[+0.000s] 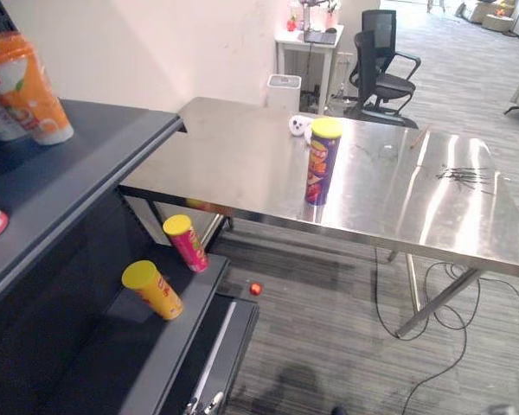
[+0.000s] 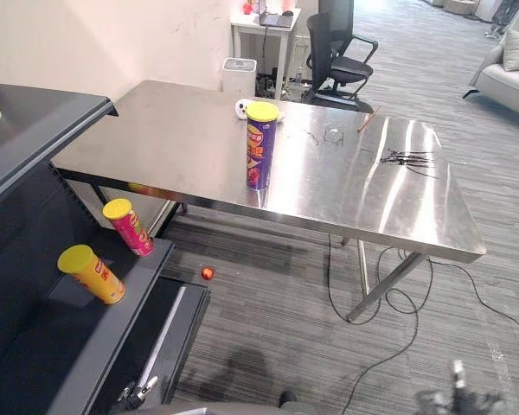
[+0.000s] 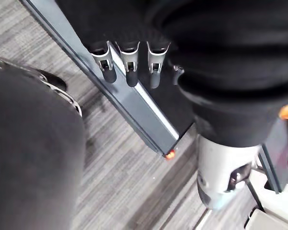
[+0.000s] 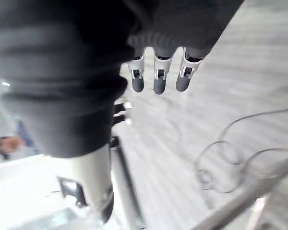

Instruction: Put the gum and the chips on the shelf.

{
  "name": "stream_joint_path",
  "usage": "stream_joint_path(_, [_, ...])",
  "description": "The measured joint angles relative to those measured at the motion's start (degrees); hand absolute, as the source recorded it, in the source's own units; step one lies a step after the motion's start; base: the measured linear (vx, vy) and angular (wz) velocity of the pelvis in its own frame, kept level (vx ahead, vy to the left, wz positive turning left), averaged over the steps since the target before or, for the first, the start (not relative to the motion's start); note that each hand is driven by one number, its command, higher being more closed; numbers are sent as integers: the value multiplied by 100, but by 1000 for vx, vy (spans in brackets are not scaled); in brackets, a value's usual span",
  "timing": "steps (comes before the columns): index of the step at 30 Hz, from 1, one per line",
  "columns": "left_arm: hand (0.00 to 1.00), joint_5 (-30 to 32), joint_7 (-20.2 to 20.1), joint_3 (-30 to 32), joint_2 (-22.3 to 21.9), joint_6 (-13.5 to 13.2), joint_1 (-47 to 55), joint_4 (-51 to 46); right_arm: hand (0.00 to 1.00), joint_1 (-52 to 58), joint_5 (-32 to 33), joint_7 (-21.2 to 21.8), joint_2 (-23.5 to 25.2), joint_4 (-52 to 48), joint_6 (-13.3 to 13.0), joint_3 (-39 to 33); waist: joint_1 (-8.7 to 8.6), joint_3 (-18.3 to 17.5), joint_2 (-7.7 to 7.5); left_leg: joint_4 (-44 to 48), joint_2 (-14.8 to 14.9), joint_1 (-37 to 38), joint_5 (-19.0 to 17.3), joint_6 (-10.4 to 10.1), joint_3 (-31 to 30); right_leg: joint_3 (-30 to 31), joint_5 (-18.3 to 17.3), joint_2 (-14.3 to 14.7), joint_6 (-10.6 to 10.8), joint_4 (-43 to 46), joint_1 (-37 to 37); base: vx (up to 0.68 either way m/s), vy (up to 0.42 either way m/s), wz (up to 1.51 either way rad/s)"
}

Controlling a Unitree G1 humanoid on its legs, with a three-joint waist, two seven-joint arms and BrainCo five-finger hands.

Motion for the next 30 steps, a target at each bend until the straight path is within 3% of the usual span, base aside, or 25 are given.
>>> stream_joint_path(7, [0,0,19,-94,44,201,61,-300,0,-21,-125,-529,-170,-1890,-337,-612,-11,-23,-75,18,42,-5,-40,-19,144,52,-24,37,-34,-95,-27,-25,-3,-7])
stream_joint_path(12, [0,1,28,-201,23,337,71,-397,0,-62,-288,-660,-183,-2172,-355,-792,-19,-20,-73,87,54,-11,-92,-43,196,102,5,90,7,-95,-60,55,10,-8])
stream_joint_path(17, [0,43,33,-343,9,350,26,-532,0,-66,-719,-639,-182,-3277,-307,-574,-31,-17,-58,93,66,-7,-124,-33,260,152,8,131,10,-96,-69,47,6,-7])
stream_joint_path(22, [0,89,57,-318,-90,364,1,-641,0,-121,-1049,-68,-174,-4641,60,234,-18,-11,-65,133,54,-20,-185,2,238,154,12,125,17,-139,-60,-1,6,0])
stream_joint_path(30, [0,99,73,-259,-101,321,-12,-614,0,-506,-1238,833,-264,-4619,583,828,-43,15,-78,124,-75,-147,-164,44,-186,-143,36,-4,54,-315,111,34,14,19])
